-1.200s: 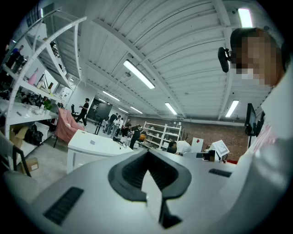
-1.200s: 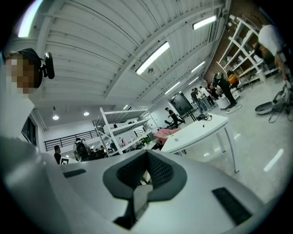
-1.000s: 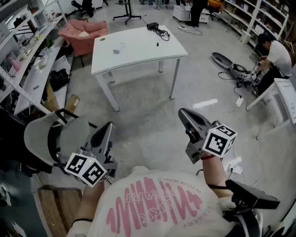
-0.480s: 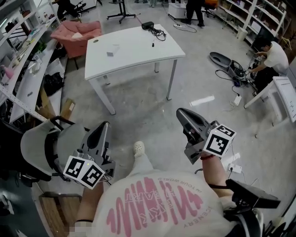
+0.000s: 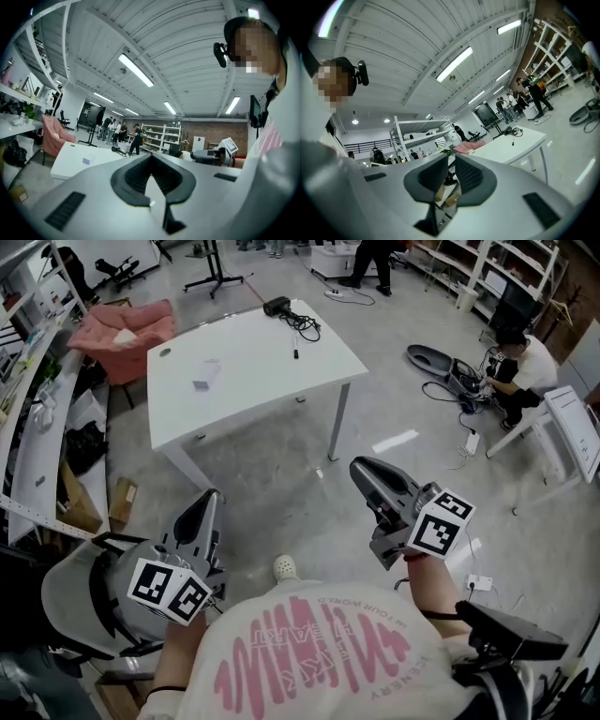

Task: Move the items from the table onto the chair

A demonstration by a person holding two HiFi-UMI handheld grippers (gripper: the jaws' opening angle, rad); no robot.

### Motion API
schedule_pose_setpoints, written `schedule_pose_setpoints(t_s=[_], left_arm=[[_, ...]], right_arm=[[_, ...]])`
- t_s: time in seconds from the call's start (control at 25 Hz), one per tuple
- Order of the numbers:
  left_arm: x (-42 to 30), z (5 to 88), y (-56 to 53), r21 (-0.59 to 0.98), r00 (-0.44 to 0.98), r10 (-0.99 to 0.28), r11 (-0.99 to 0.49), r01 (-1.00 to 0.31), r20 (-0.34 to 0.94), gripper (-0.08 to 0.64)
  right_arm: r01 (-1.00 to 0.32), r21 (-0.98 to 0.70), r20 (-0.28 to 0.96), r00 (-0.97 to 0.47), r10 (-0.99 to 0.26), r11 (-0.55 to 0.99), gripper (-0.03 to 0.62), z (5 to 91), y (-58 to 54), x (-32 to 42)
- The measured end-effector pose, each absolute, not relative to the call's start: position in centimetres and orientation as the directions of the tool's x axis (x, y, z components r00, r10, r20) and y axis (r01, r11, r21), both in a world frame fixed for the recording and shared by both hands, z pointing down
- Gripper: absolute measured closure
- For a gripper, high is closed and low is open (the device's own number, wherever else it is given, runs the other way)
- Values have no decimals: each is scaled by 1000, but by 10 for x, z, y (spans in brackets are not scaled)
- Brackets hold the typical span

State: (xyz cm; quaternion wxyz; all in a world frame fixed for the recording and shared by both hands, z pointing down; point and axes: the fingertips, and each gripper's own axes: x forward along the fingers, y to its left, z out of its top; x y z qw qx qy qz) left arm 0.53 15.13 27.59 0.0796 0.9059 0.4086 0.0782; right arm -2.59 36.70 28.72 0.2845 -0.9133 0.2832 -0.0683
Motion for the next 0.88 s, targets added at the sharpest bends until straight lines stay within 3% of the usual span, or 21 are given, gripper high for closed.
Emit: schedule_pose_setpoints(t_s=[0.4, 0.88], left_arm=[[138, 261, 134, 183, 652, 755, -652, 736, 70, 551], [193, 275, 136, 203, 644, 763, -641, 740, 61, 551]], right_arm=[[-457, -565, -25, 842, -539, -687, 510, 287, 352, 95], [-393, -595, -5, 874, -487, -700, 506, 302, 368, 165]])
